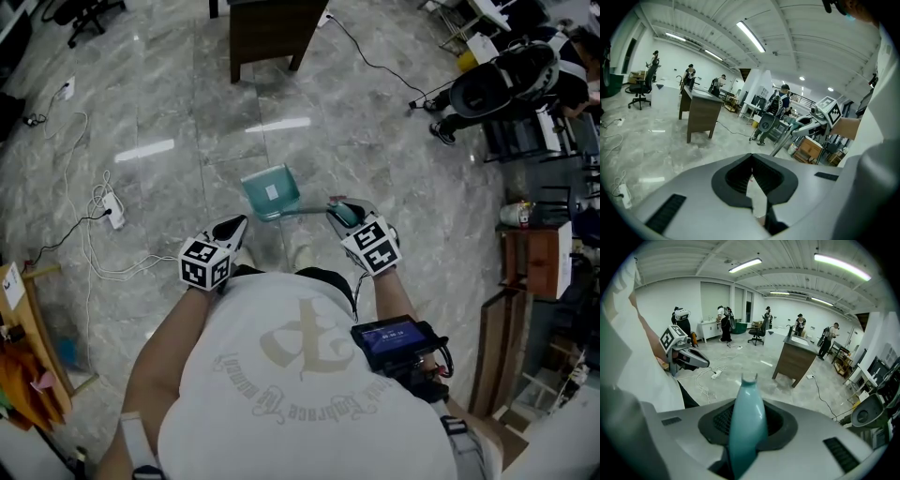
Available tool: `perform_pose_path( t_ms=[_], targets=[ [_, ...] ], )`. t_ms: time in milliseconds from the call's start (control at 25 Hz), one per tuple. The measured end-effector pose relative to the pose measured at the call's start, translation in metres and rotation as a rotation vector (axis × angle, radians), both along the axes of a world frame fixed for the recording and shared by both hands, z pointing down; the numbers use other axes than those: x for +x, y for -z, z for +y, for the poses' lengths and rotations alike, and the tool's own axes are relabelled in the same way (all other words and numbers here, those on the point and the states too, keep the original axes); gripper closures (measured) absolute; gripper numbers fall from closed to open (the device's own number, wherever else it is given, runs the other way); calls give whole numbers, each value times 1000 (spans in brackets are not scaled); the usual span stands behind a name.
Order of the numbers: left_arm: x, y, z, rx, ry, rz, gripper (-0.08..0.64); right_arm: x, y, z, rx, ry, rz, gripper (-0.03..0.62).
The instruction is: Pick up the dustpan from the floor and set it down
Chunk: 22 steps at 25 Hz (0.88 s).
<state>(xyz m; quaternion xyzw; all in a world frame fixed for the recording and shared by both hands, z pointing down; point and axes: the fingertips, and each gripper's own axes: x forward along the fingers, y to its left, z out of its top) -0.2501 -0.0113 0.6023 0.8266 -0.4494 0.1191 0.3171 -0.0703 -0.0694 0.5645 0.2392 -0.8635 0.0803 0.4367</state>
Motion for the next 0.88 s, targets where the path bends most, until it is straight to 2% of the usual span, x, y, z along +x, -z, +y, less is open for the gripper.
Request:
perform_pose_path(
  t_ms=[440,880],
  targets=[
    [-16,-2,-10,-20,-39,9,548,-7,-5,-1,-6,-71,21,488],
    [-38,1,-15,-11,-11,28,548,-7,-14,-17,4,-117,63,488]
  ],
)
